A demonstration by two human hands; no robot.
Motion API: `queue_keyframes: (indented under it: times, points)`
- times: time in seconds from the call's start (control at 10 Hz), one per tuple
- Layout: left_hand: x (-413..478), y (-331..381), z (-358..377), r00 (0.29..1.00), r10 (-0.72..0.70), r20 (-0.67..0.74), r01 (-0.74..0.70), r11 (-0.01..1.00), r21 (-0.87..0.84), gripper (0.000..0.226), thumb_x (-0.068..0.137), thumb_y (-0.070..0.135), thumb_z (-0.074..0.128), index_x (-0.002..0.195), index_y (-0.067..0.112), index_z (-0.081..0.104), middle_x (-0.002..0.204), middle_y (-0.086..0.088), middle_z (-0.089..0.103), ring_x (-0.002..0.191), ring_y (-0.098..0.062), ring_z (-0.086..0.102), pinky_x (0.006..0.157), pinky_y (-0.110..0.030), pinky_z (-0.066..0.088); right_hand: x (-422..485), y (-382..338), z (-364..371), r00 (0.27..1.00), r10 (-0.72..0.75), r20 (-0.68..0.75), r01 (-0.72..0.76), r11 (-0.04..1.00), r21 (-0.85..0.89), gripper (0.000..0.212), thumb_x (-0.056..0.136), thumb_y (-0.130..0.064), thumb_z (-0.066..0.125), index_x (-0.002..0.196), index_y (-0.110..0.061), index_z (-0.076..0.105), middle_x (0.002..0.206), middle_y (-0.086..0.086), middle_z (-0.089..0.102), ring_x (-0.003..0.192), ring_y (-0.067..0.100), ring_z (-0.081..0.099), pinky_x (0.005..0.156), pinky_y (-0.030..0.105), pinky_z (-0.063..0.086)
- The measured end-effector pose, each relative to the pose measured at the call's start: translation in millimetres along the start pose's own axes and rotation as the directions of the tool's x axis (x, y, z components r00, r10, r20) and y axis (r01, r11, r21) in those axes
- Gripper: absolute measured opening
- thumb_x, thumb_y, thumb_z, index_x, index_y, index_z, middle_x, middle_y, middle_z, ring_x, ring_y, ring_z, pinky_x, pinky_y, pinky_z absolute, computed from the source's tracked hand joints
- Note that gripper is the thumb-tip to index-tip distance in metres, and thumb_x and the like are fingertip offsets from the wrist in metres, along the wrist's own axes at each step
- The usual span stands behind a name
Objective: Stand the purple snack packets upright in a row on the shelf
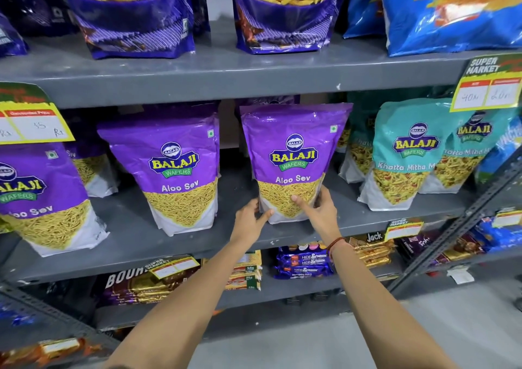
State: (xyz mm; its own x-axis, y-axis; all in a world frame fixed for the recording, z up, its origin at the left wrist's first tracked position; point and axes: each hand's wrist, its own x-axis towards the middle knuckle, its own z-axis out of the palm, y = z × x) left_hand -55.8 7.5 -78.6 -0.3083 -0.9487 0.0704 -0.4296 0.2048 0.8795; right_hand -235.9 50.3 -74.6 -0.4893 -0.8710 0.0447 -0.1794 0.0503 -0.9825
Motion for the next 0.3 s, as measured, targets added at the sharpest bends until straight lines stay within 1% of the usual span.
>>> queue_keyframes:
  times: [0.1,0.2,0.3]
  points:
    - [-2.9,6.9,-5.4,1.0,-0.023,0.022,0.022,0.999,0.027,0.039,0.086,0.029,0.064,0.118,0.007,0.058,0.117,-0.009,0.068,0.107,-0.021,0.064,0.094,-0.039,0.051,-6.1,-5.8,-0.5,1.0,0.0,-0.008,0.0,0.999,-0.039,0.067,0.069,-0.05,0.078,0.124,-0.025,0.05,0.11,-0.014,0.064,0.095,-0.007,0.059,0.071,0.005,0.044]
    - [-6.2,6.9,-8.7,1.0,0.017,0.022,-0.019,0.994,0.107,0.042,0.087,0.035,0.061,0.12,0.009,0.057,0.12,-0.01,0.066,0.111,-0.023,0.06,0.094,-0.039,0.049,-16.0,-3.8,-1.1,0.999,-0.024,-0.046,0.023,0.999,-0.031,0.06,0.071,-0.048,0.077,0.121,-0.026,0.051,0.11,-0.017,0.062,0.095,-0.014,0.058,0.074,0.004,0.048]
    - [-17.1,14.7,-22.5,0.996,0.084,-0.007,-0.081,0.976,0.204,0.047,0.089,0.037,0.058,0.127,0.009,0.053,0.125,-0.013,0.061,0.115,-0.026,0.056,0.096,-0.036,0.044,-39.7,-5.7,5.5,0.981,-0.095,-0.168,0.086,0.994,-0.062,0.057,0.081,-0.042,0.071,0.127,-0.016,0.051,0.117,-0.004,0.058,0.111,0.007,0.055,0.09,0.021,0.044]
